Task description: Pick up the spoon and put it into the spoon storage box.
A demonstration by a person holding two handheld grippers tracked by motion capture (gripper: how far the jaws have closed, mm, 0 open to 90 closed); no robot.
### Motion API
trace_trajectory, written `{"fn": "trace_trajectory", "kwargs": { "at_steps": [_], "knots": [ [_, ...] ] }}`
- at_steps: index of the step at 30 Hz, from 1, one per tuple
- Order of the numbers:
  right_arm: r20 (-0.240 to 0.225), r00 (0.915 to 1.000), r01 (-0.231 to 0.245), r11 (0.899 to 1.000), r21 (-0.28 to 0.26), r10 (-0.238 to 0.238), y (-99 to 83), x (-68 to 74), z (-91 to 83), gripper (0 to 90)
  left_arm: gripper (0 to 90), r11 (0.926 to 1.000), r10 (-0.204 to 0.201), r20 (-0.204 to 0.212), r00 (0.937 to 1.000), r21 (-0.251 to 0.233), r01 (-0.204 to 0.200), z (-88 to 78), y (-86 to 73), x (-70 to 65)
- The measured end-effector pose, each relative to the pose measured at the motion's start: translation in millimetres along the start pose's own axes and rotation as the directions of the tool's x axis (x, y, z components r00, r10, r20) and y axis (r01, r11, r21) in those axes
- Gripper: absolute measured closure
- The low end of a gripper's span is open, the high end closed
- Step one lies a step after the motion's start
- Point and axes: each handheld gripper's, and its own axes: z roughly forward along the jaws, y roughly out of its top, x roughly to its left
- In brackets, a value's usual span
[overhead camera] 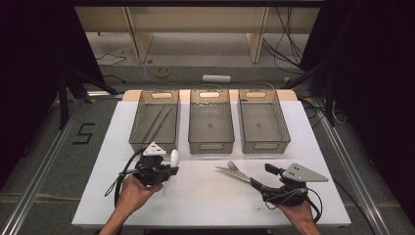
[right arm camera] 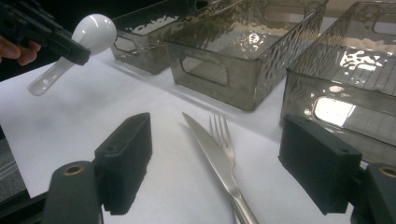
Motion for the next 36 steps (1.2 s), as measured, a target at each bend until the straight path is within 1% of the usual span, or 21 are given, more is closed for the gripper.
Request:
{"fn": "trace_trajectory", "kwargs": {
  "at_steps": [6, 8, 11, 15, 21, 23, 29, 31, 32, 36],
  "knots": [
    [0.0, 1.0, -0.001, 1.0, 0.0, 0.001, -0.2, 0.0, 0.1, 26.3, 81.7, 0.9991, 0.005, 0.023, 0.9997, -0.042, -0.004, 0.8, 13.3, -2.4],
    [0.001, 1.0, -0.001, 1.0, 0.0, 0.001, -0.1, 0.0, 0.0, 26.3, 81.7, 0.9983, 0.01, 0.022, 0.9997, -0.057, -0.009, 2.3, 18.6, -3.2],
    [0.0, 1.0, 0.0, 1.0, 0.002, 0.0, -0.4, -0.2, 0.1, 26.3, 81.7, 0.9981, 0.014, 0.029, 0.9995, -0.06, -0.013, 5.4, 26.5, -3.2],
    [-0.001, 1.0, 0.003, 1.0, 0.003, -0.003, -0.6, -0.1, 0.1, 26.3, 81.7, 0.9963, 0.022, 0.029, 0.9993, -0.084, -0.02, 8.9, 38.4, -2.8],
    [-0.001, 1.0, 0.001, 1.0, 0.002, -0.001, -1.0, -0.5, 0.4, 26.3, 81.7, 0.9918, 0.01, 0.032, 0.9994, -0.128, -0.006, 10.0, 55.8, 5.1],
    [-0.002, 1.0, 0.002, 1.0, 0.005, -0.002, -1.2, -0.6, 0.6, 26.3, 81.7, 0.9901, 0.003, 0.032, 0.9995, -0.14, 0.002, 11.2, 59.8, 7.5],
    [-0.004, 1.0, 0.001, 1.0, 0.008, -0.001, -1.2, -0.3, 1.0, 26.3, 81.7, 0.9839, -0.001, 0.026, 0.9997, -0.179, 0.006, 14.2, 71.8, 13.8],
    [-0.004, 1.0, 0.0, 1.0, 0.008, 0.0, -1.1, -0.2, 0.9, 26.3, 81.7, 0.9861, -0.001, 0.014, 0.9999, -0.166, 0.003, 19.7, 74.3, 16.2],
    [-0.004, 1.0, 0.0, 1.0, 0.008, 0.0, -1.1, -0.3, 0.8, 26.3, 81.7, 0.9867, -0.002, 0.015, 0.9999, -0.163, 0.005, 22.2, 75.2, 18.9],
    [-0.003, 1.0, -0.003, 1.0, 0.004, 0.003, -1.1, -0.7, 0.5, 26.3, 81.7, 0.986, -0.022, 0.007, 0.9997, -0.165, 0.023, 29.3, 78.6, 26.7]
  ]
}}
